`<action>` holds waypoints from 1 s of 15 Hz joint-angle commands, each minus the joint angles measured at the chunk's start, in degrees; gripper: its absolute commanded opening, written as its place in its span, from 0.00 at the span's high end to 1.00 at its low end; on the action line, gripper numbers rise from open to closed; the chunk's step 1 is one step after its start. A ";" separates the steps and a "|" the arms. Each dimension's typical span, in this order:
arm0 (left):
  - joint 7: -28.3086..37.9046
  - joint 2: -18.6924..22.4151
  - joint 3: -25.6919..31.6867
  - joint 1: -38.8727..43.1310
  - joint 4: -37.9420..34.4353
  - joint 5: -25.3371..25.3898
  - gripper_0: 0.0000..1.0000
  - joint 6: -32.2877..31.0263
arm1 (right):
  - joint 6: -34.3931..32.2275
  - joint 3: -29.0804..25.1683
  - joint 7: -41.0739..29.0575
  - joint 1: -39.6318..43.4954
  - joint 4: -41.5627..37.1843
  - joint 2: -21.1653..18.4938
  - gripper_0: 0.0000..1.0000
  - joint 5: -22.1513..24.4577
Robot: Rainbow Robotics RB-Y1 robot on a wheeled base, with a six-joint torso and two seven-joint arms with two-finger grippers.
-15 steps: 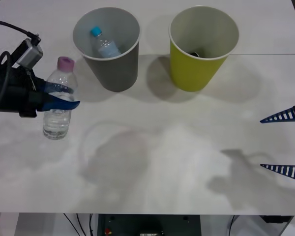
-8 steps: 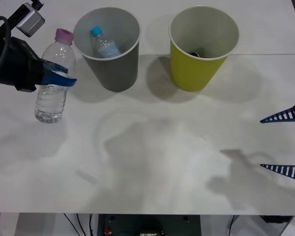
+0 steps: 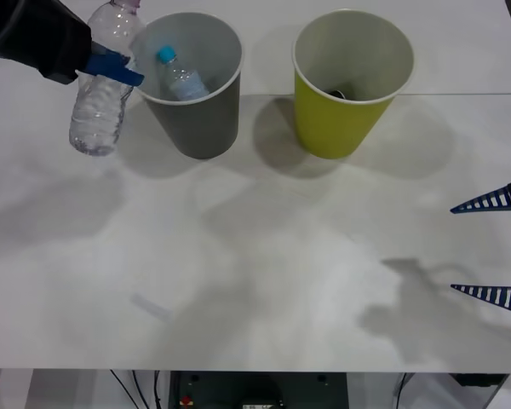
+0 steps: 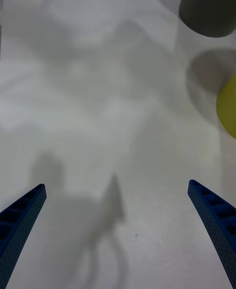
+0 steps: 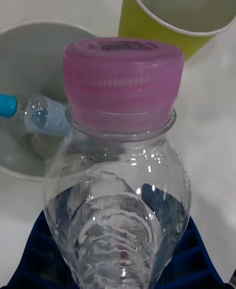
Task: Put the can into the green bin and the plastic bottle into the gray bin
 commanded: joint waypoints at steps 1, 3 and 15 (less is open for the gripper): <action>0.36 -3.22 -0.30 -4.25 5.40 -0.74 1.00 -2.52 | 0.00 0.00 0.00 0.00 0.00 0.00 0.00 0.00; 0.80 -4.45 -2.94 -7.59 8.48 -1.00 1.00 -2.60 | 0.00 0.00 0.00 0.00 0.00 0.00 0.00 0.00; 0.71 -17.55 -18.06 -30.79 35.63 -4.96 1.00 -0.23 | 0.00 0.00 0.00 0.00 0.00 0.00 0.00 0.00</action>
